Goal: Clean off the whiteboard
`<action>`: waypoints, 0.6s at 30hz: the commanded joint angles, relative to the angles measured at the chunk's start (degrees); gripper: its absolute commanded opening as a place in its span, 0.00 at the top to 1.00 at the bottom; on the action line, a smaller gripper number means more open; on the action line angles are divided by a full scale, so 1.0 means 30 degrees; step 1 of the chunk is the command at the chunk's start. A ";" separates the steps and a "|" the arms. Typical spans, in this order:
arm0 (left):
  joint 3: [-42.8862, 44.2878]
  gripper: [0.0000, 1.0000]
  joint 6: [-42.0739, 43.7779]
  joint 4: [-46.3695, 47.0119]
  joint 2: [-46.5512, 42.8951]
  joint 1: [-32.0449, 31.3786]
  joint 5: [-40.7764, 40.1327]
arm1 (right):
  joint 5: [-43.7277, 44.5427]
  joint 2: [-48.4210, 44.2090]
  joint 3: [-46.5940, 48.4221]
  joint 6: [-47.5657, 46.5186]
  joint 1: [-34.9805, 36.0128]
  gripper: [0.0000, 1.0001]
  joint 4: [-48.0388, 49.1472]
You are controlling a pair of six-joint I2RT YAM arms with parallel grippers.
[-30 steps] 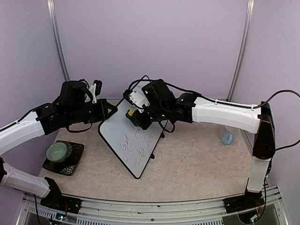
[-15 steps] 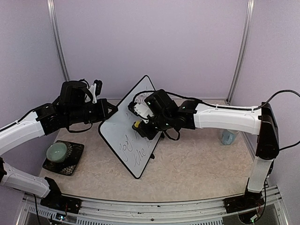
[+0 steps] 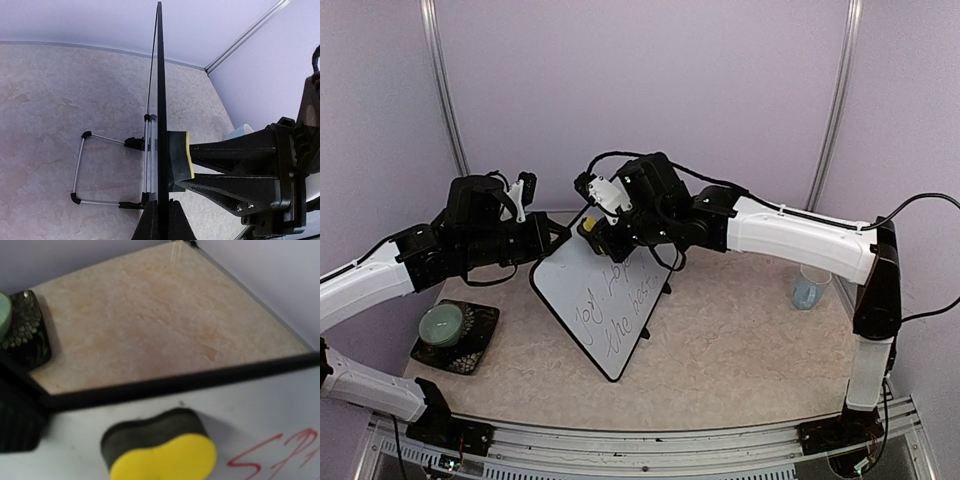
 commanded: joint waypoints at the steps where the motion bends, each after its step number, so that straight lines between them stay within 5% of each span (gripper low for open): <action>1: -0.0416 1.00 -0.0138 -0.0177 -0.0095 -0.0388 0.0894 | 0.0216 0.0454 -0.1010 -0.0057 0.0275 1.00 -0.0348; 11: -0.0067 1.00 0.0075 -0.0077 0.0295 -0.0359 0.1024 | 0.0785 -0.0947 -0.4676 0.0535 0.0607 1.00 0.0302; 18: -0.0107 1.00 0.0015 -0.0012 0.0380 -0.0367 0.1014 | 0.0602 -0.0654 -0.3532 0.0304 0.0700 1.00 0.0142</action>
